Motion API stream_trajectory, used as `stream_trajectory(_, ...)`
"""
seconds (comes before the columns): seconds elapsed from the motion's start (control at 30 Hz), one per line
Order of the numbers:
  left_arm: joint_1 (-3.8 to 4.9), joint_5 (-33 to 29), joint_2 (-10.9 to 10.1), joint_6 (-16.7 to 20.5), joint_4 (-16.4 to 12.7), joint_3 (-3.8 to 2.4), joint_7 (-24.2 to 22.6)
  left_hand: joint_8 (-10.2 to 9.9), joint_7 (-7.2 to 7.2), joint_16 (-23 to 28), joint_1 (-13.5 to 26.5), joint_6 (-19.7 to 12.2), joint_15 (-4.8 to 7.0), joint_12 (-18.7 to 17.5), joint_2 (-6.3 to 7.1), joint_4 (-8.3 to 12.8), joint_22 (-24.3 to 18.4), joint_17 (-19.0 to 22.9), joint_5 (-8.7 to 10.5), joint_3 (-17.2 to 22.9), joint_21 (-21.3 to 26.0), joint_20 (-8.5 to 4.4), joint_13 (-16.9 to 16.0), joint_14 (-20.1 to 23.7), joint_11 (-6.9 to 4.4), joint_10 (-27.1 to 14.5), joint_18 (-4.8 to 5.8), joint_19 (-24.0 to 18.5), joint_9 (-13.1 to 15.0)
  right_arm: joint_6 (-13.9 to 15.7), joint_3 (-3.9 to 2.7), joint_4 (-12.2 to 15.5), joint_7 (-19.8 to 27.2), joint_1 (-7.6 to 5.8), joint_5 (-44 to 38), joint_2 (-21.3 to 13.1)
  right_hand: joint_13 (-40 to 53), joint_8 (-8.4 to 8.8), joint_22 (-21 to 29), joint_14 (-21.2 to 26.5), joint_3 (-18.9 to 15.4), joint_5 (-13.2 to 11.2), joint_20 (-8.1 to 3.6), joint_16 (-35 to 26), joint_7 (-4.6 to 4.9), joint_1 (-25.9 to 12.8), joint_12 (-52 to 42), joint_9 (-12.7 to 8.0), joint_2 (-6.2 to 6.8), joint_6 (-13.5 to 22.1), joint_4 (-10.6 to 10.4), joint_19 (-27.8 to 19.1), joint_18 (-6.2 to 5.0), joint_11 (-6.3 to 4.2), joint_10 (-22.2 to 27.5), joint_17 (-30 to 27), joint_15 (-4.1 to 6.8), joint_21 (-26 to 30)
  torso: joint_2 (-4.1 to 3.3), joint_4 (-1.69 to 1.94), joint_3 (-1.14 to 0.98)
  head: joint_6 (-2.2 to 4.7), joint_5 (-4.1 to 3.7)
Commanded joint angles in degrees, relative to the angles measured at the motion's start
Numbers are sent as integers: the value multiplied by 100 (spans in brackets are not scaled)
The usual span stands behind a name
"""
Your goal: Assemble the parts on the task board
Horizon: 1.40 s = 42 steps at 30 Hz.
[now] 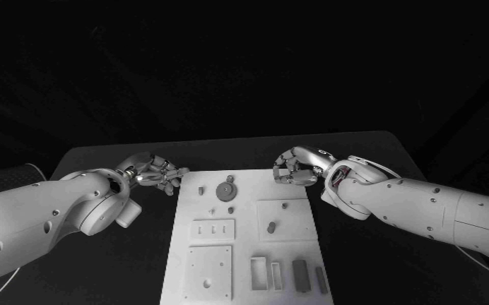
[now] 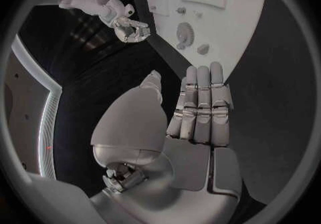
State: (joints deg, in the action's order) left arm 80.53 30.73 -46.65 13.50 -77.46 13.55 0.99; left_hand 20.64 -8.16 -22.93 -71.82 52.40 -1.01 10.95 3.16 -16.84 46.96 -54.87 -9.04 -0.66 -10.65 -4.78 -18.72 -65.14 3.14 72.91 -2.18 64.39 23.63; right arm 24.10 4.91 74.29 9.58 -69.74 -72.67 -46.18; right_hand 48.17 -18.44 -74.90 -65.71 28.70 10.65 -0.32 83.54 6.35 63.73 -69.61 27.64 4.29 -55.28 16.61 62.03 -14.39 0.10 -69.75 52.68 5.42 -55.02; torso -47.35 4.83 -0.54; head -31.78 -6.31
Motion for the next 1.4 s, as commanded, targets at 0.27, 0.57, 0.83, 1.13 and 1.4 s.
stream_trajectory(0.27, 122, 301, 302, 320, -96, -9, 771, -3, 91, -836, -145, 259, 174, 547, -181, 7, 656, -369, -122, 150, -344, -158, -769, 98, -138, -61, -43, 19, 184, -116, 0, 400, -744, -111, -247, 206, -7, -22, -92, -9, 20, -5, -40, 28, -12, 6, -22, 18, -48, -51, 3, 26, -61, -27, -35, -10, 39, -39, 113, -10, 36, -15, 131)
stream_trajectory(0.57, 186, 224, 467, 258, -274, -7, 755, -80, 122, -1203, -675, 374, 222, 726, -58, 28, 1004, -364, 62, -53, -484, -206, -1079, 173, -176, -109, -27, -17, 242, -362, 0, 608, -1233, -137, -342, 461, -8, -33, -87, -30, 24, 15, -51, 31, -24, 4, -19, 36, -75, -84, 2, 44, -61, -40, -54, -14, 49, -45, 184, -24, 53, -13, 199)
stream_trajectory(0.83, 187, 198, 602, 122, -303, -4, 1088, -208, 98, -1332, -421, 389, 193, 743, -10, -3, 1148, -274, 194, -353, -476, -190, -1201, 297, -146, -224, -25, -78, 190, -494, 0, 702, -1420, -136, -438, 675, -8, -37, -82, -41, 10, 0, -54, 27, -36, -40, -10, 51, -80, -105, -3, 55, -61, -53, -55, -21, 60, -46, 198, -19, 67, -24, 239)
stream_trajectory(1.13, 187, 198, 739, -131, -316, 0, 1499, -402, 36, -1522, 643, 281, 163, 758, 191, -6, 1254, -119, 447, -360, -371, -160, -1310, 518, -98, -415, -64, -185, 97, -499, -1, 722, -1468, -135, -431, 852, -7, -35, -77, -47, 11, 15, -57, 23, -42, -58, -5, 57, -92, -110, -3, 63, -61, -60, -54, -26, 68, -45, 188, -17, 60, -18, 232)
stream_trajectory(1.4, 187, 164, 794, -291, -347, 0, 1545, -415, 58, -1776, 1164, 337, 172, 929, 232, -13, 1385, 42, 542, -78, -351, -160, -1385, 612, -117, -495, -94, -190, 96, -550, -1, 700, -1517, -135, -434, 989, -6, -34, -76, -51, 11, 22, -59, 22, -44, -66, -4, 60, -94, -111, -3, 68, -61, -62, -54, -27, 72, -46, 183, -27, 58, -37, 241)
